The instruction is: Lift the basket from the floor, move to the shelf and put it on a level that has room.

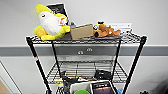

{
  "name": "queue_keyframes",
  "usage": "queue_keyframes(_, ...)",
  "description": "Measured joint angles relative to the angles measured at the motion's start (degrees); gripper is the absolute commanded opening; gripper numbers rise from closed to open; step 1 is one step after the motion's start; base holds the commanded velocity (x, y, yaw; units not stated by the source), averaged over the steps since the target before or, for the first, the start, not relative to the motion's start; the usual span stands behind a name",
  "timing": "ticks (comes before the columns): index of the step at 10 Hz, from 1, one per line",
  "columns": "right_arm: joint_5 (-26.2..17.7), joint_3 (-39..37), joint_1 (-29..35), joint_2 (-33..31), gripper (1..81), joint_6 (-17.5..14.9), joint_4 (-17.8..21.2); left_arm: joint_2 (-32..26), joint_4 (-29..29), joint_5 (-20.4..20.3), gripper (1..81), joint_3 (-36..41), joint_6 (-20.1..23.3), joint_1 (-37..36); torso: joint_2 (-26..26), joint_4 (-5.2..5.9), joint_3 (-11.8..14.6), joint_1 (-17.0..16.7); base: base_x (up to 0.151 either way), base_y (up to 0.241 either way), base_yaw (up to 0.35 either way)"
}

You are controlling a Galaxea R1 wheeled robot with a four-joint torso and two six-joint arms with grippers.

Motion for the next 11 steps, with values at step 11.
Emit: queue_keyframes(11,-2.2,5.2,12.5,-2.5,1.0,0.7,4.6,-3.8,-1.2,0.6,1.0,5.2,-7.6,-15.4,0.0,0.00,0.0,-0.1,0.000,0.000,0.000)
